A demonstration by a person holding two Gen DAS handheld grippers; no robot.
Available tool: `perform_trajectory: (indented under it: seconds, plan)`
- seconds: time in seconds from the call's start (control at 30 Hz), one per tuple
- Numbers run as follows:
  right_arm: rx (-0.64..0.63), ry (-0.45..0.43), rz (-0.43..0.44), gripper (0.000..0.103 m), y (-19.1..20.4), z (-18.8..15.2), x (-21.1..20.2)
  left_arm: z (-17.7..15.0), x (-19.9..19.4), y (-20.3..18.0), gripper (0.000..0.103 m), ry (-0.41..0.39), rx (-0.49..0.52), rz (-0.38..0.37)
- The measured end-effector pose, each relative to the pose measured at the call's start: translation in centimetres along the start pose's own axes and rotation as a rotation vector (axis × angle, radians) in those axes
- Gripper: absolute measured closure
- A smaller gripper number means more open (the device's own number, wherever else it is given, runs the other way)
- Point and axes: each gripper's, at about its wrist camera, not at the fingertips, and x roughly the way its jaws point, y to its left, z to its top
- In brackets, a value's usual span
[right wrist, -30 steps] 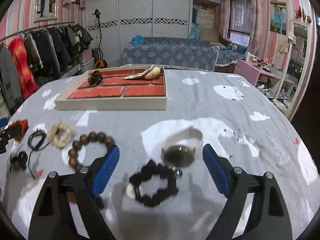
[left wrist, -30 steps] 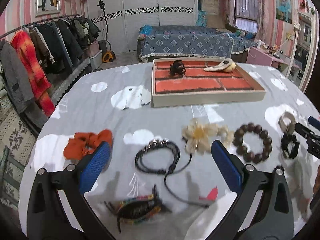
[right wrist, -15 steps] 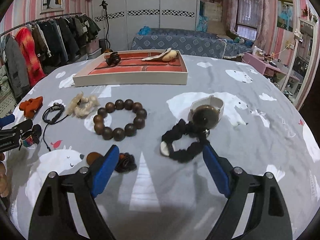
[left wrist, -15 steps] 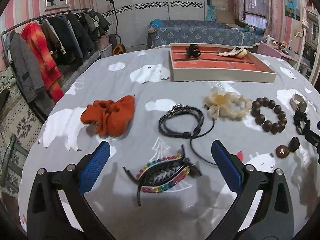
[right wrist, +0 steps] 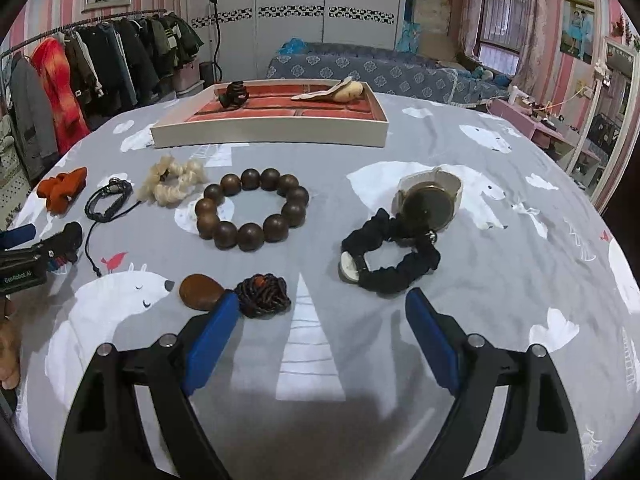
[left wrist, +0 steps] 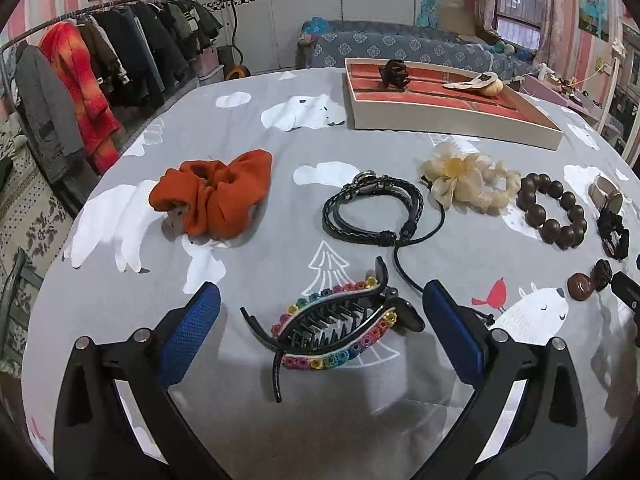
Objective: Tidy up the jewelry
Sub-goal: 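Withdraw both tools from the tray back toward the remaining jewelry, then grasp the rainbow-beaded hair clip with the left tool while the right tool grasps the dark brown bead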
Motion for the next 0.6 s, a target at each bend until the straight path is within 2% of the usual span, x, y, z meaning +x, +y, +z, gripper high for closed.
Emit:
perform_trajectory:
  seconds: [0.1,0.23,0.4,0.6]
  plan:
    - [0.001,-0.007,0.009,0.02,0.3,0.2,0.0,0.0,0.2,-0.3,0.005,0.007,0.011,-0.004]
    - [-0.002,0.01,0.014,0.033,0.5,0.3,0.6,0.0,0.2,-0.3,0.005,0.005,0.011,-0.007]
    - [0.009,0.033,0.032,0.035,0.6,0.4,1.1,0.1,0.4,-0.3,0.005,0.011,0.013,-0.003]
    - [0.003,0.064,0.048,0.045,1.3,0.6,1.9,0.2,0.8,-0.4,0.01,0.025,0.014,-0.013]
